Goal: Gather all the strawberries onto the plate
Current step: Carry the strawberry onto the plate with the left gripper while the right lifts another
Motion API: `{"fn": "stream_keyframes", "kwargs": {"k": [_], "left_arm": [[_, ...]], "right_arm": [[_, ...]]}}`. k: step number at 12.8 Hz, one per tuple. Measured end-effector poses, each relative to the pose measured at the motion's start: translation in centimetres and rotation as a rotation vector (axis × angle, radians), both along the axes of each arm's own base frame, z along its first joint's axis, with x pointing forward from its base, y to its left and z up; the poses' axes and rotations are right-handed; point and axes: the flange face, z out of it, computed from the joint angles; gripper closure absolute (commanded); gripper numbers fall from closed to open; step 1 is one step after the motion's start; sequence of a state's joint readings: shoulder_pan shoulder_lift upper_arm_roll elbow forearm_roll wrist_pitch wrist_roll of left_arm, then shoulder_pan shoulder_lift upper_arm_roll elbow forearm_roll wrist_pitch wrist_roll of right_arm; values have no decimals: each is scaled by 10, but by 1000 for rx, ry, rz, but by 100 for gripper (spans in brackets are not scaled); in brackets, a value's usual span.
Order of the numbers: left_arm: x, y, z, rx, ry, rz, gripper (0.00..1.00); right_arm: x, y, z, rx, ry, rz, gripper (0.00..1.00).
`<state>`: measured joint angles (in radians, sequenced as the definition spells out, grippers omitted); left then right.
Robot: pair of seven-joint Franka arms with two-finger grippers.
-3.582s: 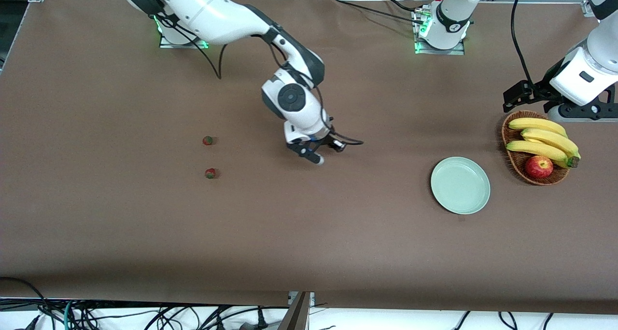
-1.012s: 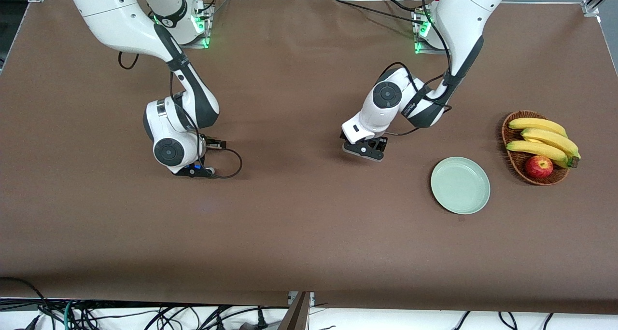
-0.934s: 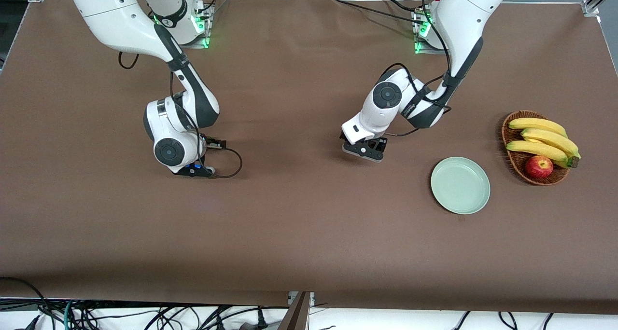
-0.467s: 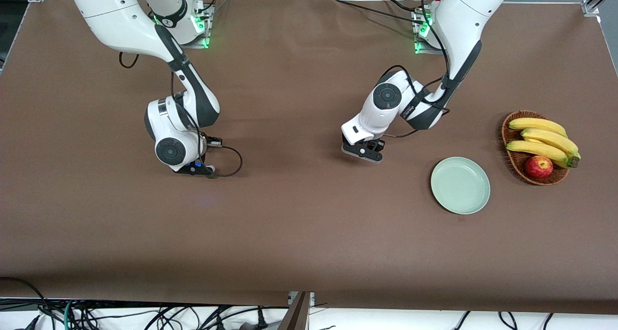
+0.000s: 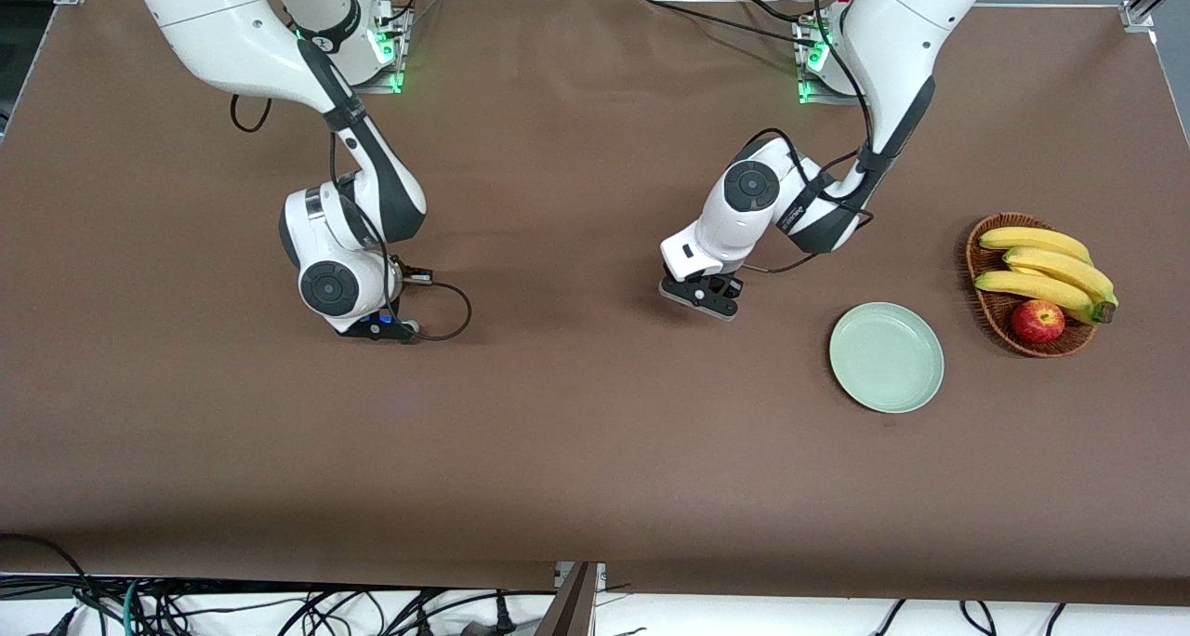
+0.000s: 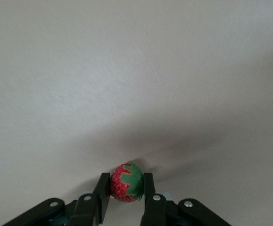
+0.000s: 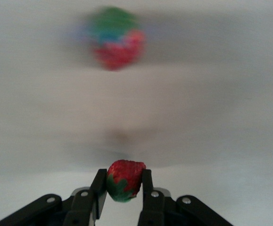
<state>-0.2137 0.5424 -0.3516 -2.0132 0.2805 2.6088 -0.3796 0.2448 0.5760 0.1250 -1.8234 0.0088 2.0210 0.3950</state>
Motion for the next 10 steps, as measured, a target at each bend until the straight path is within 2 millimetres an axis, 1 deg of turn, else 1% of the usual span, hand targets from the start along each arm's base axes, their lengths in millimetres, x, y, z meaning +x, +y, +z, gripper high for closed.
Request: {"fn": "stream_keyframes", "kwargs": {"k": [1,2,5,6,7,8,9,10], "left_arm": [[6,9,14,30,6,-9,100],[14,22,33,75,21,-25,100],[35,64,99,228,116,-96,100],[46,81,116,252,141,-127,100],[59,103,128,257,153,-159,100],[71,131,132,253,162,-194,100],[83,164,130,246,173,-231,100],[92,195,124,236,191,-261,100]], "right_arm": [[0,23,10,15,-19,-22,97],[0,45,21,25,-38,-50,97],[-3,111,44,103,-100,-184,96],[-3,135,51,134,-127,-248,92],[-4,163,57,160,-156,-310,89],[-6,197,63,189,-188,-370,88],[-9,232,68,223,-221,-435,88],[-14,266,69,271,-257,-508,88]]}}
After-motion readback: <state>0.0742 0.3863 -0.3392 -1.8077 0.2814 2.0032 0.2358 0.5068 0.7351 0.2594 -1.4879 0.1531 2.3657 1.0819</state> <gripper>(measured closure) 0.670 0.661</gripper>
